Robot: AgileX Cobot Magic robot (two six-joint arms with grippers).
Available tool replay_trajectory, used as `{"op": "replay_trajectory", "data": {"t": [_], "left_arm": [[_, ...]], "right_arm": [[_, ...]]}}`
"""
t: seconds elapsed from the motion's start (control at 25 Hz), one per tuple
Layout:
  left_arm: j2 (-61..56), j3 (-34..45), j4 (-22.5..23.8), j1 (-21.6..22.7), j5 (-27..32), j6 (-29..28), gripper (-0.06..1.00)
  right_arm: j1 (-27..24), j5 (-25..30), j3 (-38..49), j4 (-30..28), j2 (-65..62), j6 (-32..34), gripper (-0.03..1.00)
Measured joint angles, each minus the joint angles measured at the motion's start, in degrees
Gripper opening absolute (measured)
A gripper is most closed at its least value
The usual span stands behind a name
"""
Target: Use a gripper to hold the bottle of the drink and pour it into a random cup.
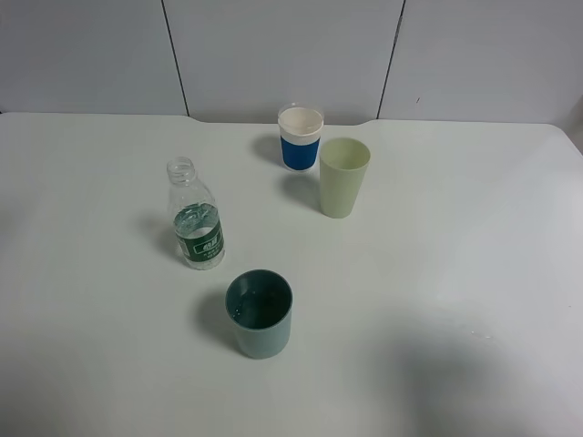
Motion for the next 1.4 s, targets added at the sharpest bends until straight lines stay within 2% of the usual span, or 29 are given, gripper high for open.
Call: {"op": "replay_trajectory", "data": {"t": [0.28,0.68,0.92,1.04,1.12,1.28,1.4], "left_arm": [[-6.8,0.0,0.4,0.0,14.9,0.0,0.99],[-16.6,0.0,0.1,0.0,26.6,-0.5,0.99],[-23.0,0.0,0.9,0.1,33.3,-3.9,0.99],[-25.2,0.0,1.7,2.5,36.5,-5.2,0.99],[-26.4,0.0,1.7,5.7,38.0,-5.3,0.99],[-29.4,0.0,0.9,12.1,38.8,-5.4,0.99],[-31.4,0.0,-0.6,15.0,38.8,-5.1,0.99]], "right_arm": [[0.0,0.0,0.0,0.0,0.0,0.0,0.63],[0.0,0.0,0.0,0.0,0.0,0.0,0.63],[0.0,0.0,0.0,0.0,0.0,0.0,0.63],[0.0,0.0,0.0,0.0,0.0,0.0,0.63],[0.0,0.0,0.0,0.0,0.0,0.0,0.63],[0.0,0.0,0.0,0.0,0.0,0.0,0.63],[0.0,0.0,0.0,0.0,0.0,0.0,0.63]]}}
